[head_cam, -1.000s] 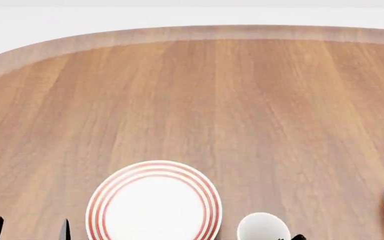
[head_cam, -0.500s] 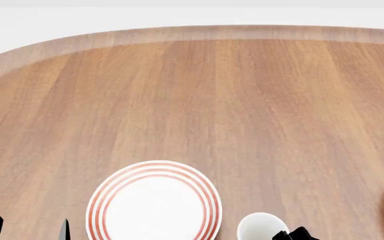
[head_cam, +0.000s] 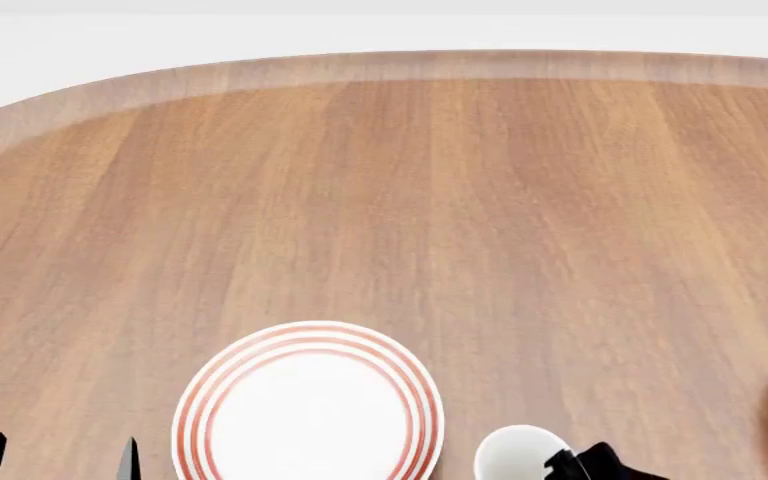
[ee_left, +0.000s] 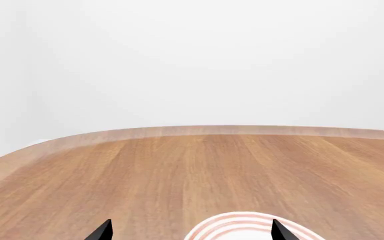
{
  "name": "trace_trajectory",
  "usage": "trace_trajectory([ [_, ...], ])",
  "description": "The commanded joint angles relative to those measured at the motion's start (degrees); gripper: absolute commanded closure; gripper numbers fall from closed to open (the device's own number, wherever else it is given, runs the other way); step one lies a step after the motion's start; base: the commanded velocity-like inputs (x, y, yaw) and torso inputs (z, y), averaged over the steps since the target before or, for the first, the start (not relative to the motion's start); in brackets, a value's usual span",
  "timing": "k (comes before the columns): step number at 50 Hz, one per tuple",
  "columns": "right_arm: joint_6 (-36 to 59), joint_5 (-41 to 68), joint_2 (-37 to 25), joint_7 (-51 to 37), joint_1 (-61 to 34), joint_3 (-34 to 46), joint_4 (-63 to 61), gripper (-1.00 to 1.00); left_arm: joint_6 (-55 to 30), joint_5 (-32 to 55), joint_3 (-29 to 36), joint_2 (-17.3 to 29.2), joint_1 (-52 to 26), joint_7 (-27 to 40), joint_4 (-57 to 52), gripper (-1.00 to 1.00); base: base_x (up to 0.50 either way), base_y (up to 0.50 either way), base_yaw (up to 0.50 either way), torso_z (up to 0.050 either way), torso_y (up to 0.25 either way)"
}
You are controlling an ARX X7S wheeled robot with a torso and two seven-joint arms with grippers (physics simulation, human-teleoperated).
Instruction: Put the red mug on the left plate.
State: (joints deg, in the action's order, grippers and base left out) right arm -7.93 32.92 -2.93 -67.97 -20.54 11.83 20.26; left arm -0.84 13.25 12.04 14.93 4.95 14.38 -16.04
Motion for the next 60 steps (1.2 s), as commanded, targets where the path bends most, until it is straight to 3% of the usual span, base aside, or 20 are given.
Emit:
trace_trajectory([
  [1,-0.7,1.4,0.0,-0.4,-2.1,0.1,2.9,-1.00,0.0,0.2,0.2,0.3,-0.1,0.2,-0.1,-1.00,0.00,0.00,0.00,0.000,0.000],
  [60,-7.1,9.9,-0.1,3.3,-7.8,0.1,16.8,-1.00,0.3,1.2,1.1,1.5,-0.3,1.5,-0.4,-1.00,0.00,0.00,0.00,0.000,0.000],
])
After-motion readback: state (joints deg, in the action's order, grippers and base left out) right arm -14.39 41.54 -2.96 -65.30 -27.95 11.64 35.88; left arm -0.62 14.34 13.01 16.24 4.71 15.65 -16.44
